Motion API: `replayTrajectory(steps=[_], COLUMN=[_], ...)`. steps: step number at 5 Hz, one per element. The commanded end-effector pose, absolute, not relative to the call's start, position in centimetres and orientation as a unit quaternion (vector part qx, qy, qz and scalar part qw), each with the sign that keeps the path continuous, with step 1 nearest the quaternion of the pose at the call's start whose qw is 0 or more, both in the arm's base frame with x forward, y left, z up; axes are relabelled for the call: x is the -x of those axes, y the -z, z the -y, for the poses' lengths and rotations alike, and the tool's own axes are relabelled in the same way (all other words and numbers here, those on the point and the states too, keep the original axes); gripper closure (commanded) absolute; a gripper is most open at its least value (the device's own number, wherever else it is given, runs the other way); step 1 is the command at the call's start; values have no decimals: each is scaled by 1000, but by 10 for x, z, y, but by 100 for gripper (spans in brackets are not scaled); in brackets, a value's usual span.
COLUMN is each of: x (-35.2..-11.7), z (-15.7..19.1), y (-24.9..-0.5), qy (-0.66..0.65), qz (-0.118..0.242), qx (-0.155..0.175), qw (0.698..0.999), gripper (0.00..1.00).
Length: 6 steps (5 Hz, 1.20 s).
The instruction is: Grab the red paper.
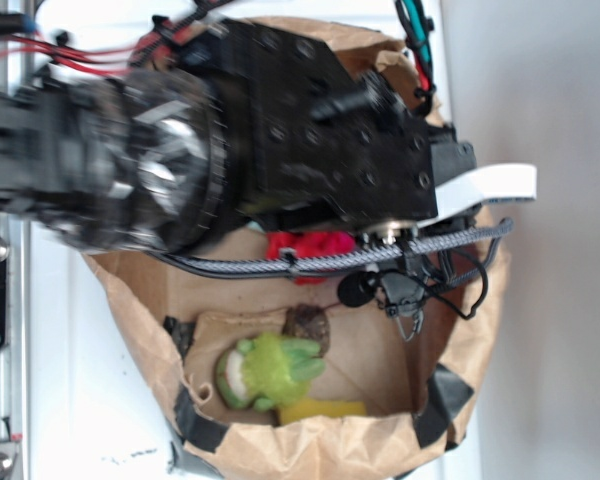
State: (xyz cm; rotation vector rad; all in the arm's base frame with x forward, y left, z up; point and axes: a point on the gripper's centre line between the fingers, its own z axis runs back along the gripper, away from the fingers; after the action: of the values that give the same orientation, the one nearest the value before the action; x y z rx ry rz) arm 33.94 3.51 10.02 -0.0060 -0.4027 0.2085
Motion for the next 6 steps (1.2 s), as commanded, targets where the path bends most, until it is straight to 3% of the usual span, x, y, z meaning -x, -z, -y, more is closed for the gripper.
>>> replayTrajectory(steps=[1, 3, 4, 5, 6], x=[-321, -306, -305, -312, -313], z=[-46, -45, -48, -49, -49], y=[-167, -185, -180, -162, -152], qy=[-92, -61, -60, -67, -70], qz=[241, 227, 226, 225, 224], qx=[33, 19, 12, -13, -23], qw=[966, 972, 972, 972, 972], gripper=[100, 100, 100, 0, 0])
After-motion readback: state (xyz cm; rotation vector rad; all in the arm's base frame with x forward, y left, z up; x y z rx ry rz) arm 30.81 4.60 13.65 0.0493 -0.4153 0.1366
